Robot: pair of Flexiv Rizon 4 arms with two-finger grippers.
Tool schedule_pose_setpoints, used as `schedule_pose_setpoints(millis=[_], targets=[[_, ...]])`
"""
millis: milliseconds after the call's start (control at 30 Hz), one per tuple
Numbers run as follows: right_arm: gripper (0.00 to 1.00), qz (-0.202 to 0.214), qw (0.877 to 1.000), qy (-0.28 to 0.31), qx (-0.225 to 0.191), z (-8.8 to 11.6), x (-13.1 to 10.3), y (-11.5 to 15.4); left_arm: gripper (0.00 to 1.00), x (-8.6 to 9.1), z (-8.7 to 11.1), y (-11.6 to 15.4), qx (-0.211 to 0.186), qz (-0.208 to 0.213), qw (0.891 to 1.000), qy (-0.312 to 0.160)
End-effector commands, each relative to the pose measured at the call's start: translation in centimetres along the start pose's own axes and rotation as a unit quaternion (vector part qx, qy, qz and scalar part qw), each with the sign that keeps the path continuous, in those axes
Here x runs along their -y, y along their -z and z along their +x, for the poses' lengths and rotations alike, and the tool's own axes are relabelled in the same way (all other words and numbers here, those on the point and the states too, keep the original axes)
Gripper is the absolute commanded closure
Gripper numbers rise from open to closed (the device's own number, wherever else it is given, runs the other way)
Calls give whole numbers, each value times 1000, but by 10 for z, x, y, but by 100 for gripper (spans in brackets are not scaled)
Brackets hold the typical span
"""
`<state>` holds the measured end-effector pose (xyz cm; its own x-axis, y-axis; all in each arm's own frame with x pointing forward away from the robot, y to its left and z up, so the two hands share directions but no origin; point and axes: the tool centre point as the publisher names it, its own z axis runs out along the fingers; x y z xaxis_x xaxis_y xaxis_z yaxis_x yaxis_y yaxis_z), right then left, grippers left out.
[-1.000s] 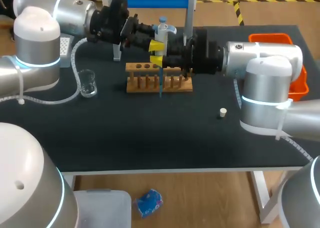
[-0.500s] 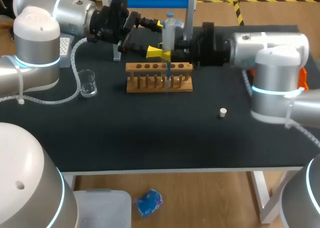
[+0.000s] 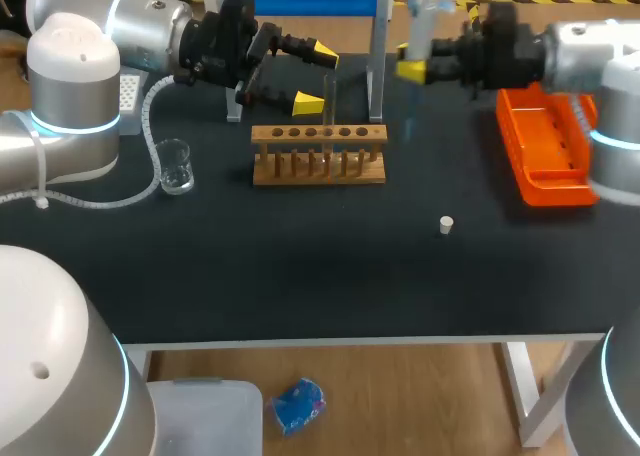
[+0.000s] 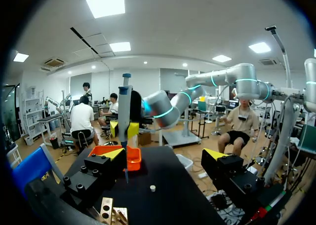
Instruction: Invert the test tube, pick up the pipette, mount the tip to pipette, aspirate from beaker and dispense into the tube, eject the tip, return the pipette, and cap with the stopper.
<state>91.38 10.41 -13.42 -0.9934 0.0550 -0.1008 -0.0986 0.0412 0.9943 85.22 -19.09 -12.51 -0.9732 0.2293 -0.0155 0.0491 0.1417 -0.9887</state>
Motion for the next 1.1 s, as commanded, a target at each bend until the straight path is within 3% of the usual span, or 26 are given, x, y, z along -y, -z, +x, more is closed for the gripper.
schedule_pose_setpoints(millis=[33, 533, 1100], targets=[[100, 4, 1000, 3, 10, 2, -9, 69, 0, 0, 0, 0, 1, 1, 1000, -1], [100, 11, 997, -2, 82, 8, -1, 162, 0, 0, 0, 0, 1, 1, 1000, -1], [100, -5, 991, -25, 128, 7, 22, 221, 0, 0, 0, 0, 1, 1, 1000, -1]])
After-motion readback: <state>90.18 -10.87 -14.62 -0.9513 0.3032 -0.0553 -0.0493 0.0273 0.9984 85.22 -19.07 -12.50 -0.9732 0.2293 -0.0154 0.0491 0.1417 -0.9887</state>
